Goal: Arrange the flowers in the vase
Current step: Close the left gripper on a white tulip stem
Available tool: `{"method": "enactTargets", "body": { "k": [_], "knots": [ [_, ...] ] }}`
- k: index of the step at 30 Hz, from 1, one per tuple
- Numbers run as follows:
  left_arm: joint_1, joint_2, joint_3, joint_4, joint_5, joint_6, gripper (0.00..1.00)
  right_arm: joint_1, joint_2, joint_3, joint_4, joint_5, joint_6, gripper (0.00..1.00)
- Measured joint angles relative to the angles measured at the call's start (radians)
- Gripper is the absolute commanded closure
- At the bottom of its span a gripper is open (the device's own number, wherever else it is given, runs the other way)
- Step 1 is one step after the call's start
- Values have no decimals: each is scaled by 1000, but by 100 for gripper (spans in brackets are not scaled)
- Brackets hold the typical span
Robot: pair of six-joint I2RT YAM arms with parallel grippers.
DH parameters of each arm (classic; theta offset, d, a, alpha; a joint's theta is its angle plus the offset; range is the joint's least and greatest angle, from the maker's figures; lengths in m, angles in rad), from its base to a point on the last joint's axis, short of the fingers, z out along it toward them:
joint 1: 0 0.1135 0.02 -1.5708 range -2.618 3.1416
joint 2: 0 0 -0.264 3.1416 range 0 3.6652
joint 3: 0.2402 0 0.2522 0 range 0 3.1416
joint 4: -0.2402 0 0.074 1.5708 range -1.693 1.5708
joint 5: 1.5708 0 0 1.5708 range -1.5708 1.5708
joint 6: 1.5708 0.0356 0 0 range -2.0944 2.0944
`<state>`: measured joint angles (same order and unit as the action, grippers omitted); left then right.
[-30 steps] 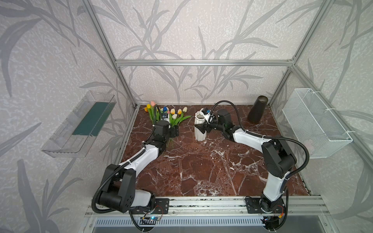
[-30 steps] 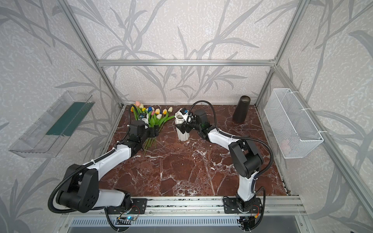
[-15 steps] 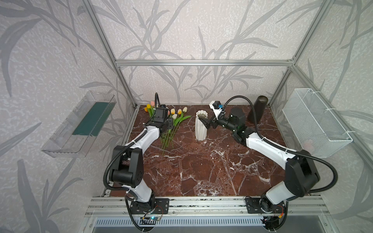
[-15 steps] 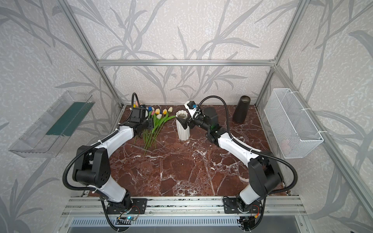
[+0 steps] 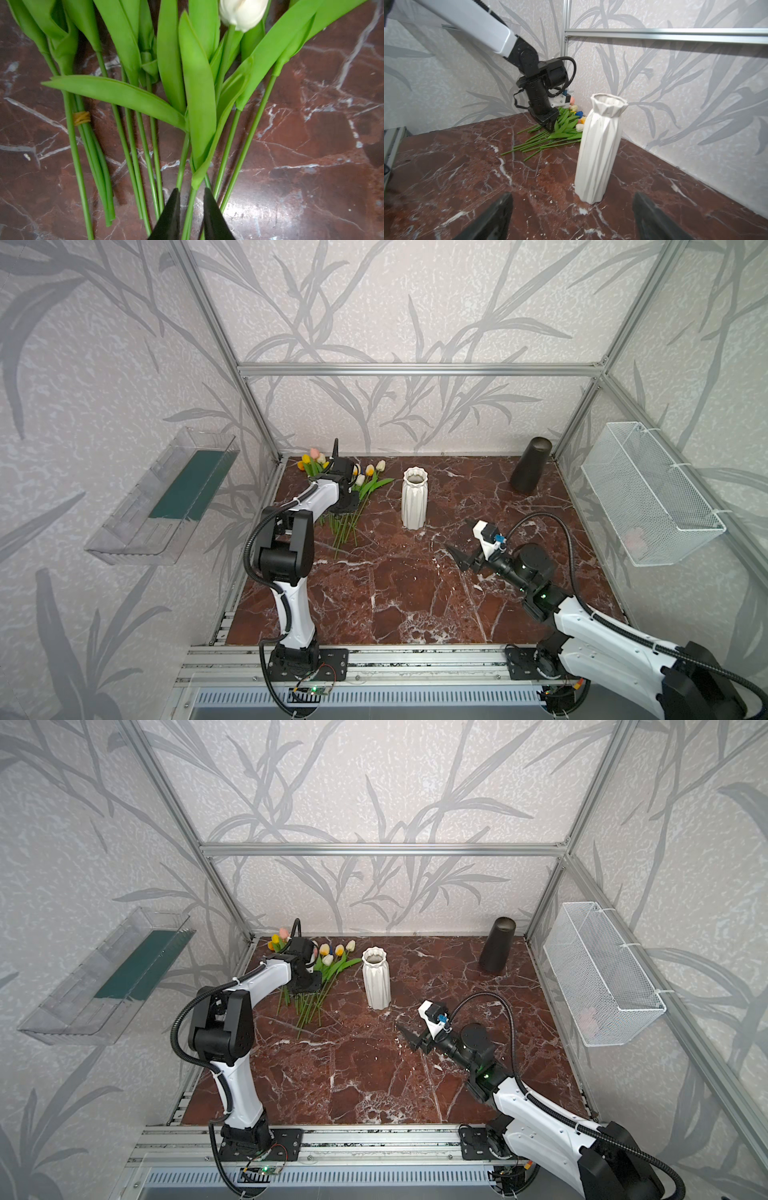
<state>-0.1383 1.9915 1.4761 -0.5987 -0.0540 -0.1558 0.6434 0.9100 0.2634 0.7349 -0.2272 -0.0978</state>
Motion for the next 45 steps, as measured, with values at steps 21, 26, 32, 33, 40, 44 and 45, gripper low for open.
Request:
{"method": "enactTargets", "body": {
  "k": [21, 26, 32, 33, 40, 44, 45],
  "knots": [
    [-32, 90, 76, -90, -18, 22, 85, 98, -20, -192, 251, 171, -30, 16],
    [-34, 110, 88, -106, -36, 21, 89, 99, -39, -192, 235, 171, -29, 15],
    [-35, 116, 95, -111, -52, 17, 95, 99, -40, -192, 224, 171, -29, 14],
    [-37, 116, 95, -112, -53, 14, 95, 99, -39, -192, 224, 171, -29, 14],
    [-39, 89, 95, -112, -53, 5, 99, 99, -26, -192, 223, 171, -29, 13],
    [-39, 34, 95, -110, -56, 5, 100, 99, -22, -192, 223, 171, -29, 13],
    [-39, 18, 95, -108, -58, 5, 99, 99, -21, -192, 223, 171, -29, 13]
  ]
}}
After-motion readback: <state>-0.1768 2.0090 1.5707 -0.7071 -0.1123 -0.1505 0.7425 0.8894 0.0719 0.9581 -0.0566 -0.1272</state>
